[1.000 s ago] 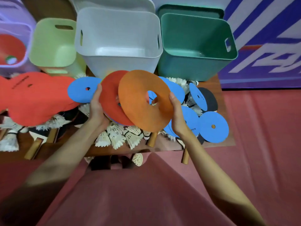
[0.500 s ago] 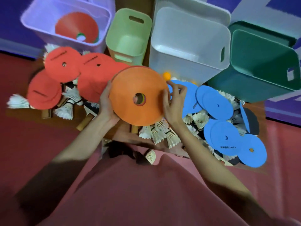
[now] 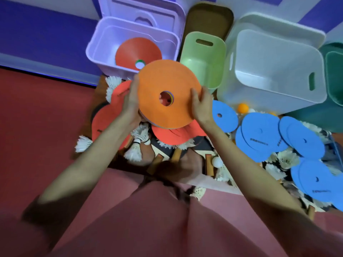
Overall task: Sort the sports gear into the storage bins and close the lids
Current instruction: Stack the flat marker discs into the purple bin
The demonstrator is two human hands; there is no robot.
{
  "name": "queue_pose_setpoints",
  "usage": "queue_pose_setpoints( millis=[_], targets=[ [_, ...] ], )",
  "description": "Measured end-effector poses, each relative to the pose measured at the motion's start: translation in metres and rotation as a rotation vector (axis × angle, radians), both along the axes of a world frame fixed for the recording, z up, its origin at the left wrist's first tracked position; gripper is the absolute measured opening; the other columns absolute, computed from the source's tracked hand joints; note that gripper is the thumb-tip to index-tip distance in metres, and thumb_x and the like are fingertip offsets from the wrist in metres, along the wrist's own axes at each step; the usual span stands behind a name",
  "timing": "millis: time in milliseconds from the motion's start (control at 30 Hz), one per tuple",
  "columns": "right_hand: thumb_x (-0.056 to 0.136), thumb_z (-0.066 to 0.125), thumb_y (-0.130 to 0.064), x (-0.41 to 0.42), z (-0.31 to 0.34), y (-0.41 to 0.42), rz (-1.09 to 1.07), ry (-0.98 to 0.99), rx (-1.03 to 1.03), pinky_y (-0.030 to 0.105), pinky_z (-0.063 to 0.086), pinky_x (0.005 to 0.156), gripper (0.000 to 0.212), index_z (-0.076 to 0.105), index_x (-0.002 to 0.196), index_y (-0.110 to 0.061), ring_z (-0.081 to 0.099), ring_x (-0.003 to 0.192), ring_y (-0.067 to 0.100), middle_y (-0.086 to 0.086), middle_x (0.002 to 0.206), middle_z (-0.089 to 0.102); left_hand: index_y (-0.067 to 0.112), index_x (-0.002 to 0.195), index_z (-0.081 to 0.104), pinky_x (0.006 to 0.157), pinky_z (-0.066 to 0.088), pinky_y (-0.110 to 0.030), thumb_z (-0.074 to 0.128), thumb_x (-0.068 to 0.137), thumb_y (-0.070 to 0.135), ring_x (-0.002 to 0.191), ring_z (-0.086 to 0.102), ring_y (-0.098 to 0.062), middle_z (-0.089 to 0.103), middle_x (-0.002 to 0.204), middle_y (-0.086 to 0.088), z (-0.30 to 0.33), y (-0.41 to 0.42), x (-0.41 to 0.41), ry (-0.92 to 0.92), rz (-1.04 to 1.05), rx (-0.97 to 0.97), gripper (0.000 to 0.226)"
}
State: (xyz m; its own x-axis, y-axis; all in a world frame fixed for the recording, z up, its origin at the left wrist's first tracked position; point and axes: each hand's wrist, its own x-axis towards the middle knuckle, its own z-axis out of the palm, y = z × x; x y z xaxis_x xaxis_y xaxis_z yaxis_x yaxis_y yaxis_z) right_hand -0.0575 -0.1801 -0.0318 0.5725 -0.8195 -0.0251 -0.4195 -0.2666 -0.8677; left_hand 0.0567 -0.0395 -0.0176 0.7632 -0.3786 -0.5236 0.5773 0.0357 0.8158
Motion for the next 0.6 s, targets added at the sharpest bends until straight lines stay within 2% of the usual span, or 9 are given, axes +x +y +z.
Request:
queue_pose_setpoints(
  millis=[67,133,233,300,400,433,500,533,600],
  targets=[
    [0.098,0.048,-0.012,0.036,0.007,-0.003,-0.016,-0.027,-0.015,0.025,0.029,0.067,0.013,0.051,0.092,0.0,0.045,0.078,0.018,0.011,0.084,0.051,0.024,0.089,0.065,0.087,0.054,-0.036,0.052,0.096,0.041,0.086,0.068,-0.013,0.072,0.087,0.005,0.008,0.001,0.032,-0.096,-0.017,0.061,0.023],
    [0.097,0.048,-0.011,0.072,0.007,-0.009,-0.025,-0.048,-0.021,0.03,0.032,0.071,0.015,0.052,0.094,0.003,0.048,0.081,0.019,0.017,0.087,0.055,0.02,0.084,0.064,0.086,0.052,-0.038,0.057,0.093,0.026,0.08,0.065,-0.014,0.07,0.08,0.005,0.008,0.001,0.071,-0.221,-0.055,0.095,0.014],
    [0.098,0.046,-0.011,0.126,0.005,-0.019,-0.04,-0.049,-0.02,0.033,0.037,0.078,0.023,0.052,0.102,0.011,0.055,0.089,0.028,0.027,0.103,0.061,0.017,0.071,0.057,0.065,0.045,-0.037,0.057,0.071,0.03,0.072,0.053,-0.018,0.059,0.072,-0.004,-0.006,-0.001,0.123,-0.393,-0.102,0.237,0.012],
    [0.099,0.043,-0.011,0.156,0.002,-0.023,-0.03,-0.051,-0.028,0.033,0.036,0.082,0.024,0.05,0.108,0.011,0.056,0.096,0.03,0.027,0.11,0.06,0.019,0.063,0.047,0.058,0.034,-0.032,0.048,0.064,0.025,0.066,0.043,-0.018,0.045,0.063,0.002,-0.007,-0.004,0.151,-0.5,-0.118,0.41,0.006],
    [0.099,0.039,-0.01,0.192,-0.007,-0.032,0.031,0.047,-0.029,0.033,0.033,0.081,0.025,0.048,0.112,0.009,0.055,0.102,0.032,0.026,0.113,0.058,0.013,0.072,0.051,0.054,0.031,-0.027,0.047,0.074,0.008,0.07,0.041,-0.02,0.041,0.062,0.007,-0.004,-0.015,0.183,-0.555,-0.139,0.507,0.007],
    [0.098,0.038,-0.009,0.203,-0.012,-0.036,0.061,0.086,-0.019,0.034,0.033,0.081,0.021,0.049,0.109,0.006,0.054,0.098,0.03,0.025,0.108,0.058,0.011,0.074,0.052,0.052,0.029,-0.028,0.045,0.077,0.003,0.072,0.04,-0.02,0.041,0.064,0.005,-0.006,-0.019,0.193,-0.586,-0.162,0.553,0.011],
    [0.093,0.041,-0.005,0.219,-0.022,-0.045,0.124,0.173,0.014,0.038,0.035,0.079,0.009,0.047,0.087,-0.008,0.047,0.085,0.025,0.015,0.088,0.054,0.013,0.074,0.046,0.049,0.025,-0.029,0.043,0.081,-0.001,0.074,0.039,-0.021,0.044,0.071,-0.003,-0.013,-0.023,0.211,-0.631,-0.225,0.624,0.015],
    [0.091,0.042,-0.005,0.226,-0.027,-0.049,0.149,0.218,0.021,0.039,0.035,0.075,0.016,0.04,0.077,-0.013,0.044,0.082,0.021,0.011,0.083,0.05,0.013,0.075,0.045,0.051,0.027,-0.029,0.042,0.081,0.0,0.075,0.041,-0.022,0.048,0.075,-0.005,-0.017,-0.024,0.219,-0.63,-0.253,0.636,0.015],
    [0.087,0.045,-0.008,0.235,-0.036,-0.054,0.2,0.312,0.016,0.036,0.036,0.069,0.017,0.037,0.073,-0.014,0.043,0.082,0.019,0.01,0.087,0.048,0.011,0.08,0.05,0.06,0.036,-0.03,0.043,0.081,0.001,0.081,0.051,-0.027,0.058,0.085,-0.011,-0.03,-0.028,0.235,-0.609,-0.262,0.646,0.013]
  ],
)
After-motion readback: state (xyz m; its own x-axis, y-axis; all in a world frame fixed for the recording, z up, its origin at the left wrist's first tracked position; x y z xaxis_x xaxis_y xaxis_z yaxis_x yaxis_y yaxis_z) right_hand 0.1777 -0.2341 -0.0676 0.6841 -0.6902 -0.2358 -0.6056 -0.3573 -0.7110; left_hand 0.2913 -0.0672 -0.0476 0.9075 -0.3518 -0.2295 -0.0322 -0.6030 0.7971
